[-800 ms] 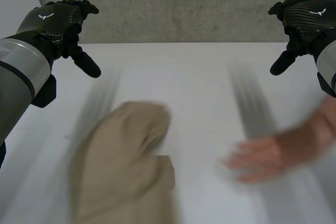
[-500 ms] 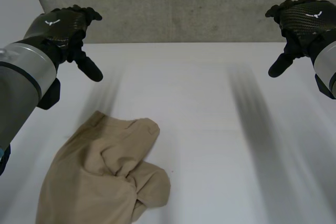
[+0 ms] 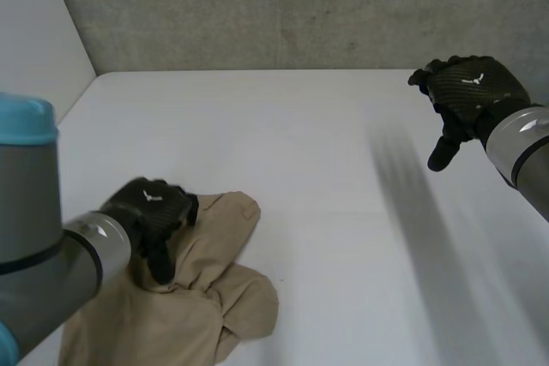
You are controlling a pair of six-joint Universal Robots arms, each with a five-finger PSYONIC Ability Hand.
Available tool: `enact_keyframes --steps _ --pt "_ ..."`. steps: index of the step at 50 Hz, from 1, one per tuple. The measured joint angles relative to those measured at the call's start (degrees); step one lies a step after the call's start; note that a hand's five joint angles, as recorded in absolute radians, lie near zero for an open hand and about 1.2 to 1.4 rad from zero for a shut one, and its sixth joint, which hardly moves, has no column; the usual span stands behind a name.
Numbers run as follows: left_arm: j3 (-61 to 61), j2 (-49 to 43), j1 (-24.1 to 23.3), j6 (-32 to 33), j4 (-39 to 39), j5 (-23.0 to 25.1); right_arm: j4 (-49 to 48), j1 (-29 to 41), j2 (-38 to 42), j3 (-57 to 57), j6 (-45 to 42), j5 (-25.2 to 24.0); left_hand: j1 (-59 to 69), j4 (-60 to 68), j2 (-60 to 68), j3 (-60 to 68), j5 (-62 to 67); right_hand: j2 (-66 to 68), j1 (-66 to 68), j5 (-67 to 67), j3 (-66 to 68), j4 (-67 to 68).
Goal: Fold the shorts.
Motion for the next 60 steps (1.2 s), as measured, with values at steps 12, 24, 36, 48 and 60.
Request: enact_keyframes --steps 12,24,36,48,60 --pt "16.13 -7.29 -4.58 -0.97 9.26 -3.31 -0.92 -0.06 0.01 0.18 -0.54 0.0 30.72 37.75 37.15 36.84 34.28 0.0 0.0 0.0 0.0 0.0" --pt "26.84 -2.54 -13.34 -0.87 28.14 -9.25 -0.84 -0.75 -2.55 -0.59 -0.57 0.26 30.89 37.76 37.3 36.98 34.66 0.0 0.0 0.0 0.0 0.0" --pt "6.05 -4.2 -23.95 -0.53 30.77 1.62 -1.44 -4.17 -5.93 -1.51 -0.12 0.2 24.86 30.11 28.83 28.77 28.83 0.0 0.0 0.0 0.0 0.0" --pt "3.65 -5.64 -27.21 -0.05 31.97 4.02 -1.79 -3.82 -5.94 -1.53 -0.31 0.33 -17.57 -15.92 -16.48 -15.92 -16.23 0.0 0.0 0.0 0.0 0.0" --pt "5.08 0.15 -11.96 -1.01 32.34 2.11 -1.12 -2.46 -5.39 -0.73 -0.19 -0.23 -17.57 -15.92 -16.5 -15.92 -16.23 0.0 0.0 0.0 0.0 0.0"
